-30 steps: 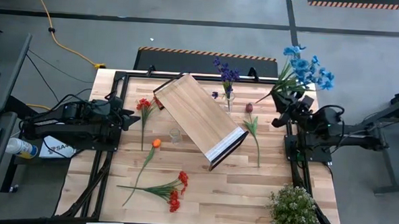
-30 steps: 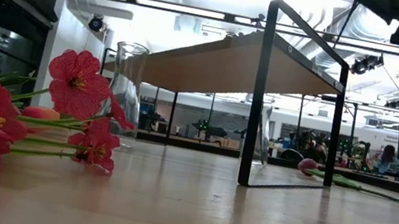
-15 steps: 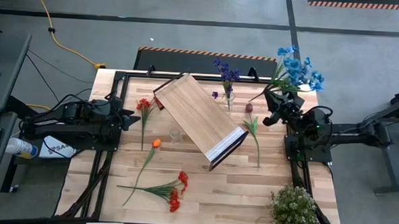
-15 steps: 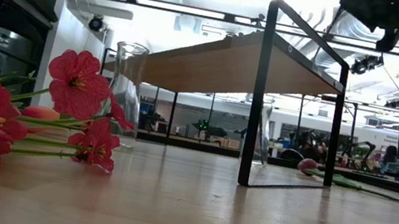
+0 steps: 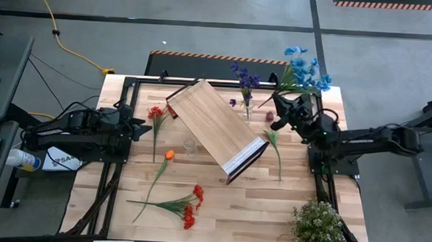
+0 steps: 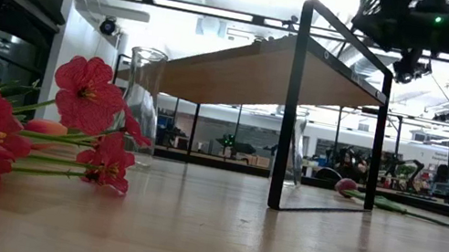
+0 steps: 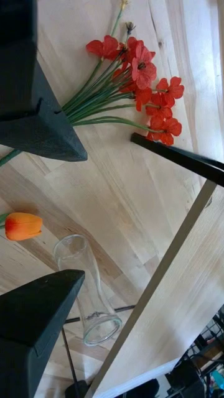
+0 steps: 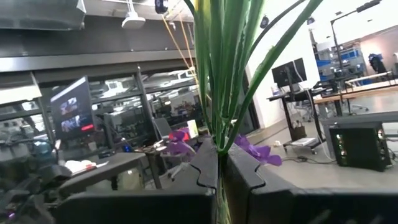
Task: Pick and place flowers into a vace then onto a shelf
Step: Put the blue flowers into the top transparent vase
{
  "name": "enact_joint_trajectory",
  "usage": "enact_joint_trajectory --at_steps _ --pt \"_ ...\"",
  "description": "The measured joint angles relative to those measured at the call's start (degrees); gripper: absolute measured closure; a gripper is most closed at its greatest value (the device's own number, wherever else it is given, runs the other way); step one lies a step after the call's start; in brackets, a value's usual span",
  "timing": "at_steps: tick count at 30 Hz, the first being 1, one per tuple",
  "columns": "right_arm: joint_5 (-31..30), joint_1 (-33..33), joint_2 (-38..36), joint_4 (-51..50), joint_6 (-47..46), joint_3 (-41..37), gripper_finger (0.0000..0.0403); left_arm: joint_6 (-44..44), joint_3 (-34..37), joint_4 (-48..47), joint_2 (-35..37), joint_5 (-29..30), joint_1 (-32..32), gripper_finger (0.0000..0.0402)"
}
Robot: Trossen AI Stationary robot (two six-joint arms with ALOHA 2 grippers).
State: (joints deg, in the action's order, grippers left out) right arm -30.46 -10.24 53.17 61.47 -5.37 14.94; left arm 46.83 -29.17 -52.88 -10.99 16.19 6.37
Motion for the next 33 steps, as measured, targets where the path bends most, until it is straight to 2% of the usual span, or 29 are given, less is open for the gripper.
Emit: enact_joint_trajectory --at_steps 9,16,27,33 --pt "0.04 -2.44 9.37 9.52 -2.38 0.0 0.0403 0.0 0.0 0.0 0.0 0.0 0.0 0.0069" --pt "-0.94 -3.68 14.56 10.48 -4.82 0.02 0.0403 0.0 0.0 0.0 -0.01 0.0 0.0 0.0069" --pt "-0.87 -6.63 19.95 16.21 -5.4 0.04 0.0403 0.0 0.0 0.0 -0.01 0.0 0.0 0.0069" --pt "0.11 -7.71 22.25 16.43 -8.9 0.07 0.0403 0.0 0.0 0.0 -0.01 0.0 0.0 0.0069"
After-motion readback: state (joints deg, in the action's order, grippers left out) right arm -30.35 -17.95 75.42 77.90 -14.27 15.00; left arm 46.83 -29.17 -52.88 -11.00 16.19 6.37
